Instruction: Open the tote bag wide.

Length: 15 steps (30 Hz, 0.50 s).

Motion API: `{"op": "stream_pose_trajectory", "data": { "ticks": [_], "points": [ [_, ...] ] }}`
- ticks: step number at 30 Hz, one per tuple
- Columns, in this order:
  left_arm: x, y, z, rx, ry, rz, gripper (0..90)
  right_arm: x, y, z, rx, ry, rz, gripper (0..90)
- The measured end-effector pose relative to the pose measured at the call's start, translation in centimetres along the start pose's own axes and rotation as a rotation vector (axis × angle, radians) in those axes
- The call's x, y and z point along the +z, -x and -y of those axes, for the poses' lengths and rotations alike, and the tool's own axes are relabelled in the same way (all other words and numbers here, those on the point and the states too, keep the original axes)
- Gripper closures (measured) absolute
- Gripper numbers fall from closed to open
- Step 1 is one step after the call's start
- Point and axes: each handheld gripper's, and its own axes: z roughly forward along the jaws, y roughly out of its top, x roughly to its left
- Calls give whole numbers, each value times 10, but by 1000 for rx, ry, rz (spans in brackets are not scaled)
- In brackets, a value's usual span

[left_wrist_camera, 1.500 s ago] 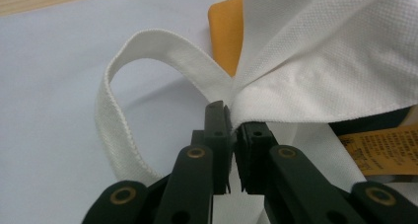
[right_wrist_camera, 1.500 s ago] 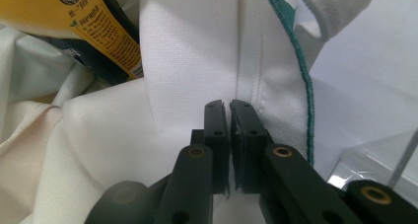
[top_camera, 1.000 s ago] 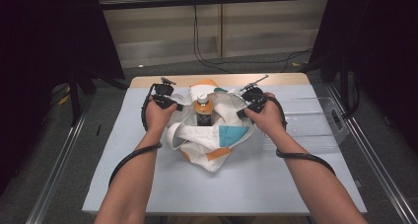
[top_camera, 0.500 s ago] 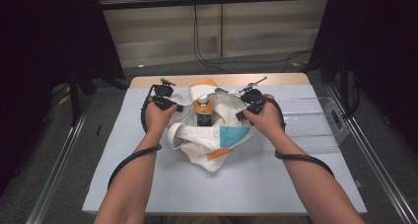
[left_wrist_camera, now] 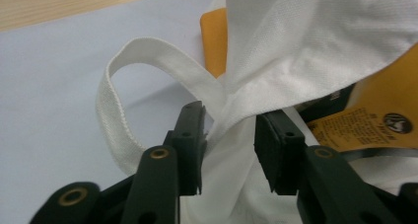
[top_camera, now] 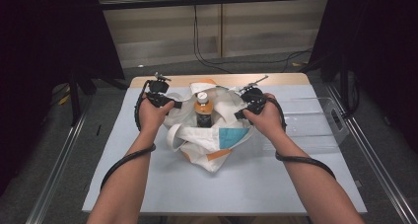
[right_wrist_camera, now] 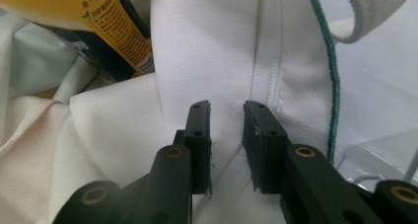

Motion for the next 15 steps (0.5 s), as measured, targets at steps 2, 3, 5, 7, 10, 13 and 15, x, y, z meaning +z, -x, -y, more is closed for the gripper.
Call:
{"op": "stream_pose_trajectory", "data": {
  "ticks": [2, 3, 5, 7, 10, 13, 15],
  "points": [
    [-4, 0, 0, 2, -1, -8, 616, -2, 0, 0, -12, 11, 0, 716],
    [-5, 0, 0, -1, 1, -4, 598, -3, -1, 0, -1, 11, -2, 708],
    [-10, 0, 1, -2, 9, -24, 572, -4, -2, 0, -6, 21, 1, 693],
    [-15, 0, 2, -3, 19, -30, 521, -7, -4, -1, -11, 20, 9, 646],
    [-21, 0, 3, -8, 16, -30, 494, -9, -6, -2, -28, 28, 20, 609],
    [-26, -2, 6, -20, 27, -30, 455, -11, -9, -3, -32, 32, 22, 587],
    [-30, -2, 7, -16, 17, -25, 432, -12, -10, -4, -35, 31, 24, 570]
  ]
}}
